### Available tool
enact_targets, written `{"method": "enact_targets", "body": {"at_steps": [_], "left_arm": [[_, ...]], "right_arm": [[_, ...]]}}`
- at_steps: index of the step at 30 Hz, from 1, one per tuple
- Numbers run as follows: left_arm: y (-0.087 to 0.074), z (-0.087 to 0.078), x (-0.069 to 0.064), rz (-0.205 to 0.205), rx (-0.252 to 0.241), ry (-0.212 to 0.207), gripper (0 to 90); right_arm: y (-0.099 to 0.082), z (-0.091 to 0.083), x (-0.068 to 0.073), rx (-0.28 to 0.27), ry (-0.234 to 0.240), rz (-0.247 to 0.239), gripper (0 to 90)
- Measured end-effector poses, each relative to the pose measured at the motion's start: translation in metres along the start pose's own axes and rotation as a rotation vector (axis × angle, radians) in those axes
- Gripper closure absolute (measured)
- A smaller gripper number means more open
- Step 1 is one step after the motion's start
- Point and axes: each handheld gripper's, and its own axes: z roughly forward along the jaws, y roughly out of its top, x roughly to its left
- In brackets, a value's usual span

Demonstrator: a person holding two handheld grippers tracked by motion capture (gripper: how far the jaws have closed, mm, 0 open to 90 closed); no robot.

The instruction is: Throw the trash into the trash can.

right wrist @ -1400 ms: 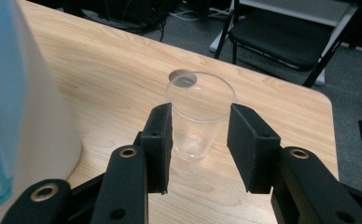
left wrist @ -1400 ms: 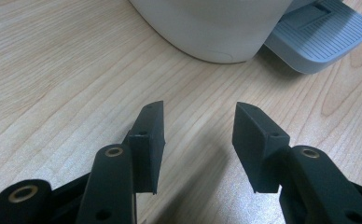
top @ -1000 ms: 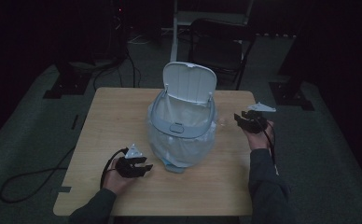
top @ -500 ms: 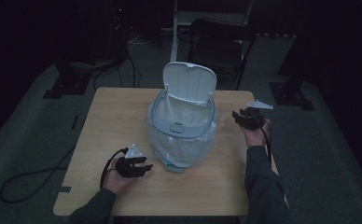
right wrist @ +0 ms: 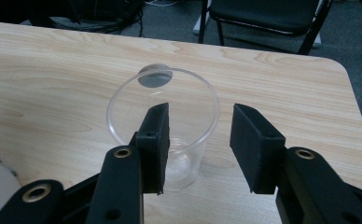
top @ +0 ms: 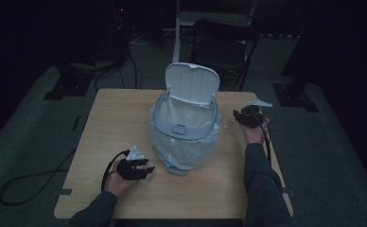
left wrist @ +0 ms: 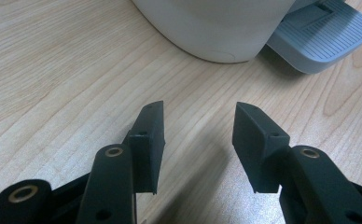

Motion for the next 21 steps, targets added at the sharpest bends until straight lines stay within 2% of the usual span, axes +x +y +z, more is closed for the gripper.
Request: {"method": "enact_targets", "body": {"at_steps": [4,10,17,19,21], "left_arm": [[0.000,0.000,0.000,-0.002,-0.001,0.000,54.9],[0.000,0.000,0.000,0.002,0.002,0.000,54.8],[0.000,0.001,0.000,0.002,0.004,-0.001,54.8],[0.000,0.001,0.000,0.002,0.004,-0.001,54.8],[0.000,0.001,0.000,0.000,0.003,-0.001,54.8]], "right_arm": [[-0.001,0.003,-0.003,0.015,0.006,0.020,56.8],[-0.007,-0.001,-0.005,0.017,0.028,0.022,64.0],[-0.018,-0.002,-0.008,0.033,0.053,0.033,67.3],[-0.023,0.000,-0.008,0.043,0.077,0.040,74.3],[-0.025,0.000,-0.006,0.053,0.083,0.024,79.8]]}}
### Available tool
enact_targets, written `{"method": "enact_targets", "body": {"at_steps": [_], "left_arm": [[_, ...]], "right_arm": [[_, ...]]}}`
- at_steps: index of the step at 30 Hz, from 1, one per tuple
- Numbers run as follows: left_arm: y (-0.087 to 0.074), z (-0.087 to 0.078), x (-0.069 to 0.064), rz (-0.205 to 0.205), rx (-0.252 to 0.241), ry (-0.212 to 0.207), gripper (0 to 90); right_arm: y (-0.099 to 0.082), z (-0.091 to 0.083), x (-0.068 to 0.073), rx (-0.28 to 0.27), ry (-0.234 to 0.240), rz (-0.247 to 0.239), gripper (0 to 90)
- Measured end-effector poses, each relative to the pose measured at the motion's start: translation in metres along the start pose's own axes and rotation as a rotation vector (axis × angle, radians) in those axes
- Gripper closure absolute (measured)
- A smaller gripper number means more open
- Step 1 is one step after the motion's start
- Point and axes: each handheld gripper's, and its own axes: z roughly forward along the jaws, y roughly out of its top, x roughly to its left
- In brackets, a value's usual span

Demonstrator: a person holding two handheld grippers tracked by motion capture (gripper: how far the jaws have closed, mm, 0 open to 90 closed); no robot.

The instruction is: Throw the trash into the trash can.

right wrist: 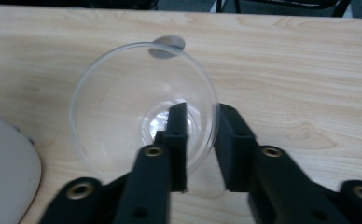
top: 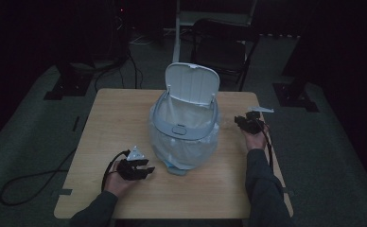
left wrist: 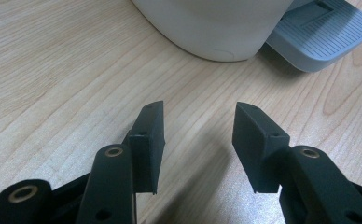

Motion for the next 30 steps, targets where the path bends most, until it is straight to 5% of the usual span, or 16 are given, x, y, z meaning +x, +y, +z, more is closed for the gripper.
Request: {"method": "enact_targets", "body": {"at_steps": [12,30], "left_arm": [[0.000,0.000,0.000,0.002,-0.001,0.000,54.9],[0.000,0.000,-0.001,0.003,0.002,-0.001,54.8]], "right_arm": [[-0.006,-0.007,0.011,-0.013,0.023,-0.094,86.0],[-0.006,-0.034,0.009,-0.060,0.015,-0.113,86.1]]}}
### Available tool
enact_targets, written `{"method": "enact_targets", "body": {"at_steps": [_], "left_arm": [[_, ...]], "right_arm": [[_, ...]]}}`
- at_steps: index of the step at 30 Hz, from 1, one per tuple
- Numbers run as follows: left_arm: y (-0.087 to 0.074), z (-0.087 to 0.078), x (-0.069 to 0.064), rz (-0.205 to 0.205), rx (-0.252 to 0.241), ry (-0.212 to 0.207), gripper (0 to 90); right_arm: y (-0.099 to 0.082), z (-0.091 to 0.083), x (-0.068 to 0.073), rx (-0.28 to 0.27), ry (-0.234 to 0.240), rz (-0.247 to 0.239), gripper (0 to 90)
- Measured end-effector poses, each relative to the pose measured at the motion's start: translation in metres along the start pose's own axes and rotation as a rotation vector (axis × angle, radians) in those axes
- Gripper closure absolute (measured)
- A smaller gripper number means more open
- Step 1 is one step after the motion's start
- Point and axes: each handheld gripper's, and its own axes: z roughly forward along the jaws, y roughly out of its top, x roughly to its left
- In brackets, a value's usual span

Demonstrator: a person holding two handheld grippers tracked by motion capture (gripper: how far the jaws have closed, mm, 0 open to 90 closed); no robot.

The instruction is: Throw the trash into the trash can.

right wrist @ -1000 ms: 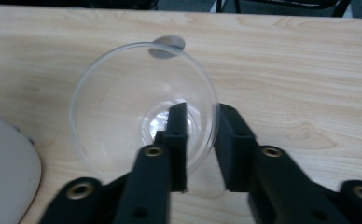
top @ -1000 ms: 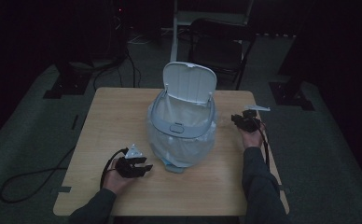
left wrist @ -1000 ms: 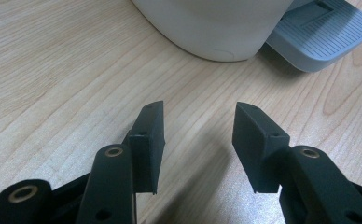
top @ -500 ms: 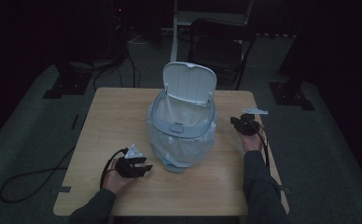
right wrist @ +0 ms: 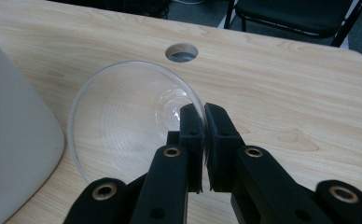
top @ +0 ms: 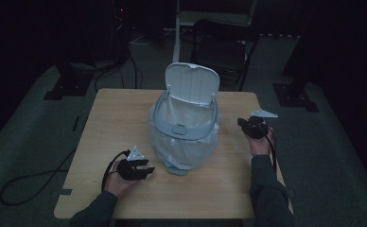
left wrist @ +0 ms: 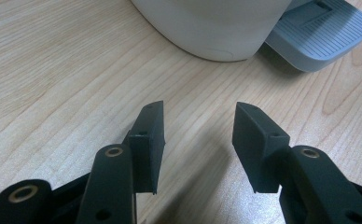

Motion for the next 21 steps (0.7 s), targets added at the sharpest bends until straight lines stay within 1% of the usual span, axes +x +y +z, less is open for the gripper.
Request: {"method": "enact_targets", "body": {"at_steps": [11,21], "left_arm": [[0.000,0.000,0.000,-0.001,0.000,0.000,54.8],[0.000,0.000,0.000,0.000,0.000,0.000,54.8]], "right_arm": [[0.008,-0.017,0.005,-0.030,0.002,-0.027,86.1],[0.012,-0.030,0.009,-0.056,0.009,-0.041,86.2]]}}
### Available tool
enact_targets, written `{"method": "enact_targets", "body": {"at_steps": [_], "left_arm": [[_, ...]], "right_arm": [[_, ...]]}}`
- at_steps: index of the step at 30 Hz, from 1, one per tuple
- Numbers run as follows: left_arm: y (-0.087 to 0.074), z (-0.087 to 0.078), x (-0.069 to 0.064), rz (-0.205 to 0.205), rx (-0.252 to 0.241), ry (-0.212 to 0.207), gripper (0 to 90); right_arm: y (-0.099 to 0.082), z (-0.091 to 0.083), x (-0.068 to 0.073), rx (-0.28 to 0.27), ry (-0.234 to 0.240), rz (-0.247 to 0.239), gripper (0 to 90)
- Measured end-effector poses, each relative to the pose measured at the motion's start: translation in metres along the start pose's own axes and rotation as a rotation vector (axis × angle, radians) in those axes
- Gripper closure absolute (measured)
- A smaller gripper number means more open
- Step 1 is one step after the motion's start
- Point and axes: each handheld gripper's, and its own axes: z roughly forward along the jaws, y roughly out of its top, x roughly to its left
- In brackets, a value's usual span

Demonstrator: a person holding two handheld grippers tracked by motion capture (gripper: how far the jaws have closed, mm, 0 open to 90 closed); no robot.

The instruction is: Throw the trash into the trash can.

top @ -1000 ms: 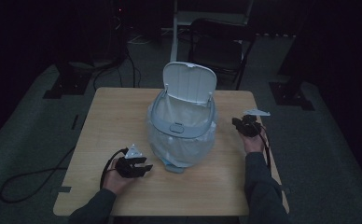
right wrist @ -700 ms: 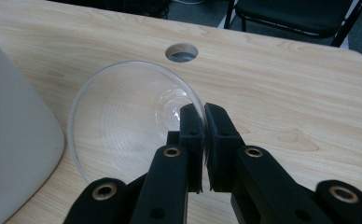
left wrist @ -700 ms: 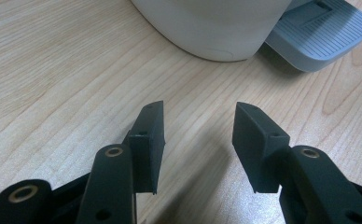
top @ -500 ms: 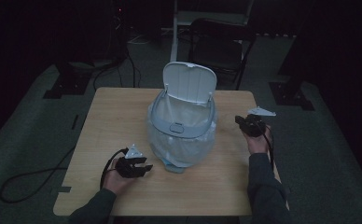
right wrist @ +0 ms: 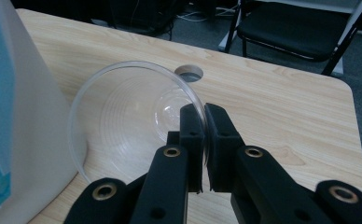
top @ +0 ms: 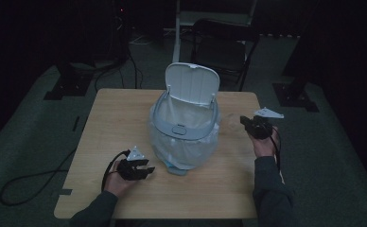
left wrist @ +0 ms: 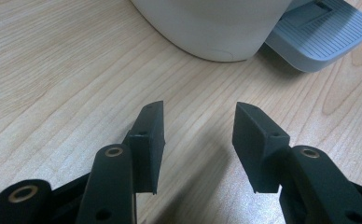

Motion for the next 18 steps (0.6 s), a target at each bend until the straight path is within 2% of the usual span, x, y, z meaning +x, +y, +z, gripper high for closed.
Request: {"method": "enact_targets", "body": {"at_steps": [18], "left_arm": [[0.000,0.000,0.000,-0.001,-0.001,-0.001,54.8]], "right_arm": [[0.007,-0.020,0.009,-0.033,0.011,-0.038,86.2]]}}
